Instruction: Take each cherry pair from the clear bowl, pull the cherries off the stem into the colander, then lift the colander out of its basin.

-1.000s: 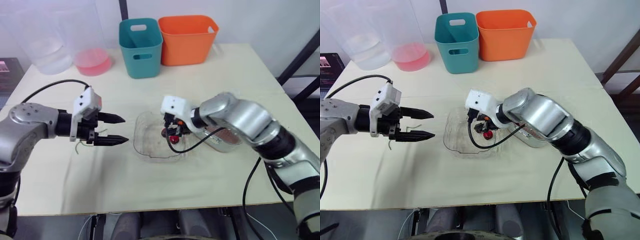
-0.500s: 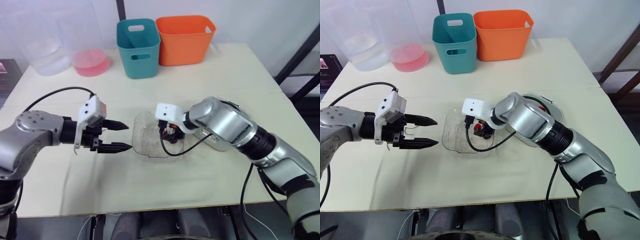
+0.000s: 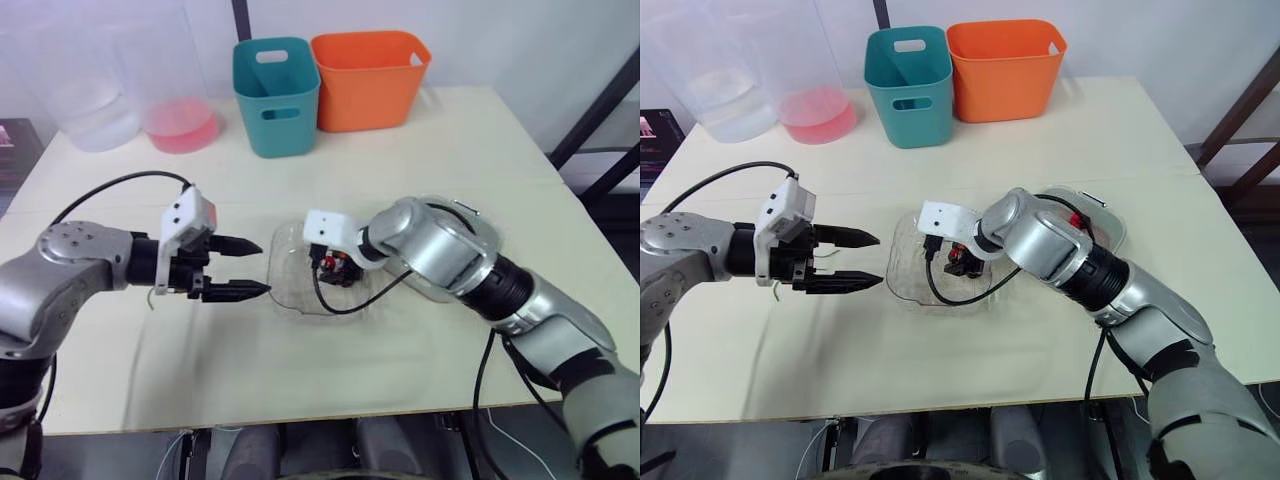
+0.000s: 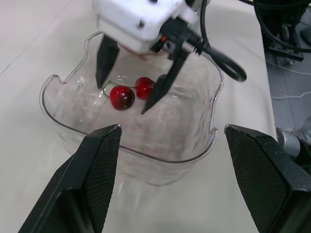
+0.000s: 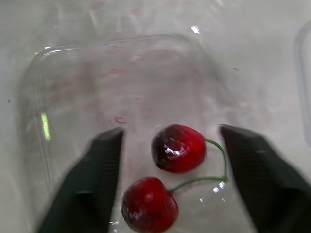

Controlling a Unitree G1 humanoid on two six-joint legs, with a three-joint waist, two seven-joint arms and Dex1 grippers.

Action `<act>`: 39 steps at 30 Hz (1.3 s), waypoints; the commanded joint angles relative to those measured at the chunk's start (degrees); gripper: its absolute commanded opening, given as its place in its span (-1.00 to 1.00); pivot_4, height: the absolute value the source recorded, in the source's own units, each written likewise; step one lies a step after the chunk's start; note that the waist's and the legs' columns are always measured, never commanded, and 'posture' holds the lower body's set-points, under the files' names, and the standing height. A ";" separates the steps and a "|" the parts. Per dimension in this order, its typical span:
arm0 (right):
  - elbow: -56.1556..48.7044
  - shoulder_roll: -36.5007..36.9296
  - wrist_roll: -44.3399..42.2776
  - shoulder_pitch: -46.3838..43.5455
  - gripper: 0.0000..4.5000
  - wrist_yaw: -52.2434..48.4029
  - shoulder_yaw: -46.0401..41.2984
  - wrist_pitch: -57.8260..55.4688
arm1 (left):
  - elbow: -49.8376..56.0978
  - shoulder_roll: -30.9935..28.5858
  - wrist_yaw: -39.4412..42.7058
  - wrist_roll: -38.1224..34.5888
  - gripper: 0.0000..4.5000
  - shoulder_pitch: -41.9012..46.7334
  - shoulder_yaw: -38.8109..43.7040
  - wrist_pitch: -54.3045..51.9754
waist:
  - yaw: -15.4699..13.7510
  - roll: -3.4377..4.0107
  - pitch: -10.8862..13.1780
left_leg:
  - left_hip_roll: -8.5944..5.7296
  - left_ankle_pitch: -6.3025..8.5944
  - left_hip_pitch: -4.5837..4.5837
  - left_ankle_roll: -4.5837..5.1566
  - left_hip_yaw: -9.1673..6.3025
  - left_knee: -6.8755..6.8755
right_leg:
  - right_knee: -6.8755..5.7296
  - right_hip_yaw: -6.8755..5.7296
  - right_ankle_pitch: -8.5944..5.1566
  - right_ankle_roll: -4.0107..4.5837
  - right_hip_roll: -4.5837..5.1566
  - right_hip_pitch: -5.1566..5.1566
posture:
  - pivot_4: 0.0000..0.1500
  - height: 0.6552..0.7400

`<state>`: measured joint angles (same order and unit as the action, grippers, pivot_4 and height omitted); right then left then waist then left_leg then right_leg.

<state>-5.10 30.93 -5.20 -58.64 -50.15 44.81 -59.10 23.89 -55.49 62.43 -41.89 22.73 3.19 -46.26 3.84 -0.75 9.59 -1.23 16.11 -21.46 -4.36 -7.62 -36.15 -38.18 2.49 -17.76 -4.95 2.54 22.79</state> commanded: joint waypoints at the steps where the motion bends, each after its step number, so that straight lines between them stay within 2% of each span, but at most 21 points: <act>1: 0.27 -0.25 3.00 -1.36 0.19 -0.51 0.77 1.70 | 1.70 0.08 -0.74 -1.29 0.60 0.59 1.95 -0.33 | -0.01 0.00 0.00 | 0.00 0.00 0.00 0.00 0.00 0.00 | 0.00 0.00 0.00 0.00 0.00 -0.01 | 1.00 1.00; 8: -0.64 -0.96 5.09 -1.22 0.19 -2.72 2.20 1.97 | 1.65 0.68 -1.92 -1.69 0.60 0.89 1.78 -0.16 | -0.02 0.00 0.00 | -0.01 0.00 0.00 0.00 0.00 0.00 | 0.00 0.00 0.00 0.00 0.01 -0.01 | 1.00 1.00; 11: -1.05 -1.18 6.02 -1.01 -0.16 -3.54 2.88 2.28 | 1.58 1.12 -2.29 -1.75 0.60 1.12 1.56 -0.07 | -0.02 0.00 0.00 | -0.01 0.00 0.00 0.00 0.00 0.00 | 0.00 0.00 0.00 0.00 0.01 -0.01 | 1.00 1.00; 13: -1.16 -1.41 6.53 -0.95 -0.55 -3.92 2.97 2.33 | 1.46 1.43 -2.42 -1.71 0.60 1.25 1.47 0.00 | -0.02 0.00 0.00 | -0.01 0.00 0.01 0.00 0.00 -0.01 | 0.00 0.00 0.00 0.00 0.00 -0.02 | 1.00 1.00; 15: -1.24 -1.59 7.02 -1.07 -0.77 -4.01 2.68 2.20 | 1.25 1.65 -2.46 -1.77 0.60 1.32 1.57 0.00 | 0.01 0.00 0.00 | -0.01 0.00 0.01 -0.01 0.00 -0.01 | 0.00 0.00 0.00 0.00 0.00 -0.02 | 1.00 1.00; 24: -6.02 -7.91 2.95 -2.56 -0.77 -3.70 -4.51 -3.73 | 0.44 1.58 -2.04 -2.02 0.60 1.51 1.80 0.06 | 0.10 0.00 0.00 | 0.00 -0.01 0.00 -0.01 -0.04 0.01 | -0.01 0.00 0.00 0.00 -0.04 0.02 | 1.00 1.00; 29: -5.21 -9.16 3.17 -1.81 -0.77 -2.30 -4.38 -3.69 | 0.03 1.44 -1.65 -1.86 0.60 1.79 1.58 0.17 | -0.03 0.00 0.00 | -0.02 -0.01 0.01 -0.03 -0.06 -0.01 | -0.01 -0.02 0.00 0.00 0.02 -0.02 | 1.00 1.00; 36: -6.29 -6.43 2.29 -1.97 0.66 -2.69 -5.50 -4.17 | -0.46 1.46 -1.27 -1.85 0.60 1.90 1.86 0.13 | -0.04 -0.01 -0.01 | -0.05 -0.02 0.00 -0.04 -0.05 -0.01 | -0.01 -0.02 0.00 0.00 0.03 -0.02 | 1.00 1.00; 39: -7.90 -4.25 0.48 -2.75 0.66 -3.95 -7.91 -6.12 | -0.98 1.41 -0.89 -1.53 0.60 1.87 1.69 0.48 | 0.05 0.00 0.00 | -0.05 -0.02 0.00 -0.03 -0.06 0.00 | -0.01 -0.02 0.00 0.00 0.02 0.00 | 1.00 1.00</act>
<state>-10.12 25.86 -3.53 -59.61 -53.31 39.84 -64.17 22.79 -53.73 61.06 -43.21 23.46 3.20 -46.77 3.89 -0.76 9.59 -1.28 16.09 -21.45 -4.39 -7.68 -36.15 -38.19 2.47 -17.75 -4.95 2.55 22.79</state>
